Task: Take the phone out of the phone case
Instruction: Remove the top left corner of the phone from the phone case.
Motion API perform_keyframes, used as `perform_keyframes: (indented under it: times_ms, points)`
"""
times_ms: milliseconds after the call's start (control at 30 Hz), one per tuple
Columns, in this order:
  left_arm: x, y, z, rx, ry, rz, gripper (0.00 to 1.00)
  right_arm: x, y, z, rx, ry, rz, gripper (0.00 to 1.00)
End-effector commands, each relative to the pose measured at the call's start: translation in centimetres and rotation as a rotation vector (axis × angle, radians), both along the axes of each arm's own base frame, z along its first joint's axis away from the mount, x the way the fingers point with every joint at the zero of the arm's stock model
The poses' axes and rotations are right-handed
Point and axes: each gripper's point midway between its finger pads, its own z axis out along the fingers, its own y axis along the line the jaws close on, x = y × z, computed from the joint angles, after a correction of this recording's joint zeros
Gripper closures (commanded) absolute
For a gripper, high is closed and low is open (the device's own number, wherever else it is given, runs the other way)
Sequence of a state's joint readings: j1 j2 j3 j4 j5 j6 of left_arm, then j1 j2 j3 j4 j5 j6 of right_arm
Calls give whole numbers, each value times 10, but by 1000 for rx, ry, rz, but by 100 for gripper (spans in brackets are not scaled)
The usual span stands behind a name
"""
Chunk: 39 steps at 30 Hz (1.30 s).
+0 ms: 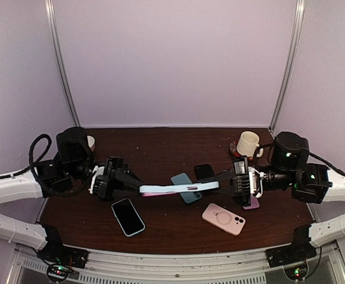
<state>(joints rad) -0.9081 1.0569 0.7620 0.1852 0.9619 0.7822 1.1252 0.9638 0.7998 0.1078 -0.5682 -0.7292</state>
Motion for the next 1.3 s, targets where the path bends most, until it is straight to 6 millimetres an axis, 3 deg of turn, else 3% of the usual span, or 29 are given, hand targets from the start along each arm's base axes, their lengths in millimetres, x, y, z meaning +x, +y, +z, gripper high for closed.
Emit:
perform_keyframes:
  times_ms: [0, 533, 1267]
  points:
    - [-7, 1, 8, -9, -57, -39, 92, -12, -1, 32, 48, -3, 80, 100]
    - [-24, 3, -16, 116, -37, -142, 100, -41, 2, 9, -171, 93, 301, 100]
    - [-10, -4, -17, 107, -57, -51, 100, -48, 11, -16, -250, 141, 348, 100]
